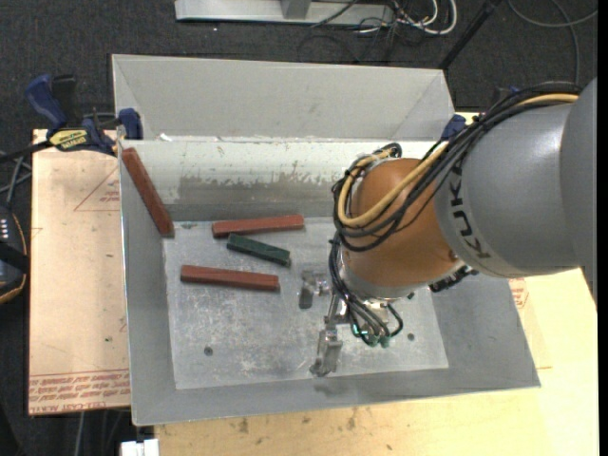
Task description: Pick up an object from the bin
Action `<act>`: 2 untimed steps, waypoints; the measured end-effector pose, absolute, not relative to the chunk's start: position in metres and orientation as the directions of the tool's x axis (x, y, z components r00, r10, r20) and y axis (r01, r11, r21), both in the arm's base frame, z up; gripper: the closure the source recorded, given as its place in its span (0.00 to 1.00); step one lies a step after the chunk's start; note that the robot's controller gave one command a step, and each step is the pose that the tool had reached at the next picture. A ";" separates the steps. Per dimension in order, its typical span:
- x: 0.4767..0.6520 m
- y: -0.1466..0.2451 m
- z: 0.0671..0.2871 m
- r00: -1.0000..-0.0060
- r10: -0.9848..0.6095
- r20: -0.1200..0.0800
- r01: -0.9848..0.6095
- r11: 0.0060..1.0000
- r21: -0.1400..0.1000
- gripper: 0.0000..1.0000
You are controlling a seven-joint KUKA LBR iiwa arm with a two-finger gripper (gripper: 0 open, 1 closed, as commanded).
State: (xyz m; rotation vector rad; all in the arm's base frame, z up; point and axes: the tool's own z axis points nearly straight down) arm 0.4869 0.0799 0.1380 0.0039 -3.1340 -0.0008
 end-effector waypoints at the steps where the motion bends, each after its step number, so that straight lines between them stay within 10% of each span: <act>1: 0.489 0.079 0.141 -1.000 0.000 0.001 0.000 1.000 0.001 0.00; 2: 0.511 0.139 0.144 -0.993 -0.122 -0.002 -0.122 0.993 0.001 0.00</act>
Offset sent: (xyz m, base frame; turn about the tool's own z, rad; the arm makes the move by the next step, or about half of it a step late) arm 0.0426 0.1112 0.0072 -0.2266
